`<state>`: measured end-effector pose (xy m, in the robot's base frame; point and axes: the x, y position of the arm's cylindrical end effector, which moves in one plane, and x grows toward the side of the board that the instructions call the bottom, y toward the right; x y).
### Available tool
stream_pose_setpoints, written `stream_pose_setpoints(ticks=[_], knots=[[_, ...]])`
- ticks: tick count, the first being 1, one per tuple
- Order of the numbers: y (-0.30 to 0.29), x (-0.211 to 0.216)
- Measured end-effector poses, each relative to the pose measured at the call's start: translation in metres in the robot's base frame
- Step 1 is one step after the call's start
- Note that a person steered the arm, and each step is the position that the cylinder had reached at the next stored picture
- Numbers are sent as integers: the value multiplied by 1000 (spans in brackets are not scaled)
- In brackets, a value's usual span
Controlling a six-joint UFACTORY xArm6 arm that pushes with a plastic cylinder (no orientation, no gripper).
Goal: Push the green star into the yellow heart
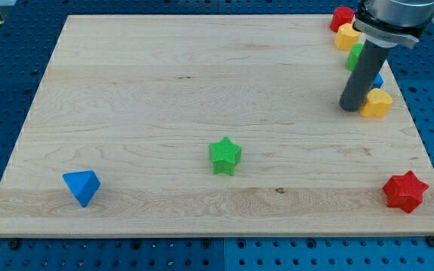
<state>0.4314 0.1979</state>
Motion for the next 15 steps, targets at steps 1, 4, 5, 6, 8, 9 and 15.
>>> stream_pose_setpoints(ticks=[1,4,5,6,8,9,15], knots=[[-38,16],[-219,37],[-264,57],[-282,91],[-274,109],[-241,106],[-152,73]])
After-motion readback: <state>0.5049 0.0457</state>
